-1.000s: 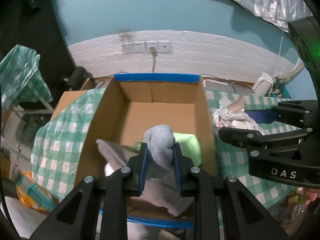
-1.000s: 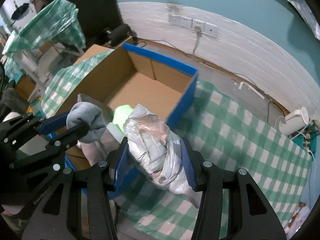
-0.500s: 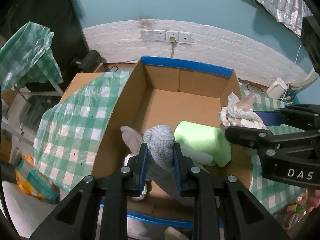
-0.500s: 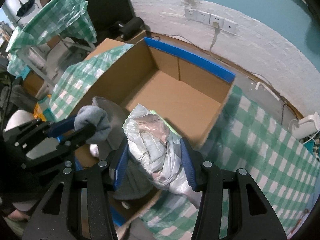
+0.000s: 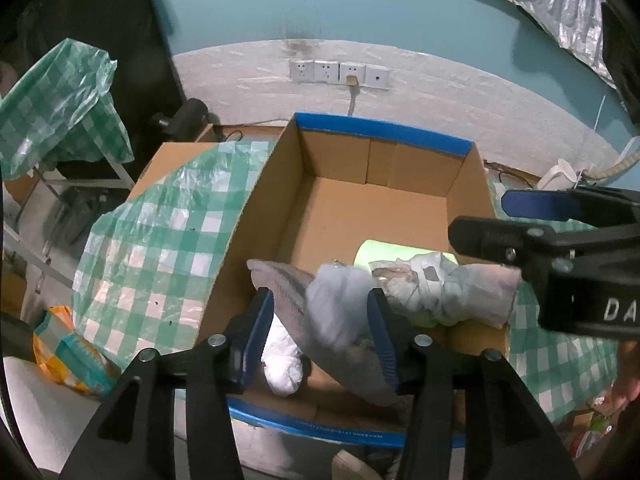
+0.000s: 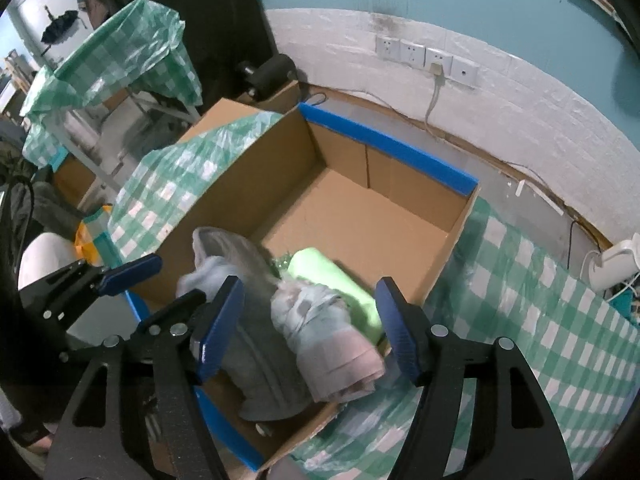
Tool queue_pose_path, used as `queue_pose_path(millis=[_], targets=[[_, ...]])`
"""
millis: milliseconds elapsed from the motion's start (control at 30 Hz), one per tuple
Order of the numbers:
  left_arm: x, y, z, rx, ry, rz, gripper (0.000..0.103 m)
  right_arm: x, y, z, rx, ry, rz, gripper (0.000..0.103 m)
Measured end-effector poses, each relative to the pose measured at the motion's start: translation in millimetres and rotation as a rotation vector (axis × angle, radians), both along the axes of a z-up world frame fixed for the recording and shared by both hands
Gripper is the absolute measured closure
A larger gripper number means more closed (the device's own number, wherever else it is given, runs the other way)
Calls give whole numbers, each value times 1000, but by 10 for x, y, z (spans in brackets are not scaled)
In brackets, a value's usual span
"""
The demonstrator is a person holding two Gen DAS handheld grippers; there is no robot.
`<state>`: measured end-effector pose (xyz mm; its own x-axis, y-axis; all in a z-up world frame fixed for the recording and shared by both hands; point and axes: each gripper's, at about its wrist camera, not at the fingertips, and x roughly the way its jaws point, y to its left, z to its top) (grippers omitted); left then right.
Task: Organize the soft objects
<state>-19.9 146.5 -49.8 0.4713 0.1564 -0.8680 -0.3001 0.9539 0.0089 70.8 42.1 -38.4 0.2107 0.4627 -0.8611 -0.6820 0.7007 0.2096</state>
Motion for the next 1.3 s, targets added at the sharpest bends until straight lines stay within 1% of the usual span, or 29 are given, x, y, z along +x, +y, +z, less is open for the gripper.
queue_pose_path(millis=[167,233,367,433,467,500,667,733,767,1133,1300], targets=[[-67,-30,90,12,-19,-13,47,-41,-99,69,-6,-28,-17,35],[-95,-35,128,11,-26,-17,43,-83,-161,112,-10,-46,-23,35],[-141,-77,217,12,-50,-30,42,-162,-297,214,-18,-92,-38,35],[-152,-114,253,15,-57,-40,37,-193,-373,261,-13,-111,-46,35],[-151,-125,263,14,-59,-43,30,-221,-433,295,-7,-123,-54,35],[-150,-141,272,13,-61,-48,28,-239,-487,325,-1,-135,-64,35],[-128,-261,293,18,-61,-77,28,-296,-723,431,14,-176,-102,34],[-130,-320,317,14,-65,-91,24,-309,-812,463,22,-183,-115,34],[-131,-344,331,14,-68,-96,20,-323,-865,478,25,-190,-122,34],[-161,-584,498,33,-112,-122,18,-476,-1210,576,35,-262,-150,34],[-198,-690,630,75,-175,-119,14,-499,-1318,621,50,-283,-155,34]])
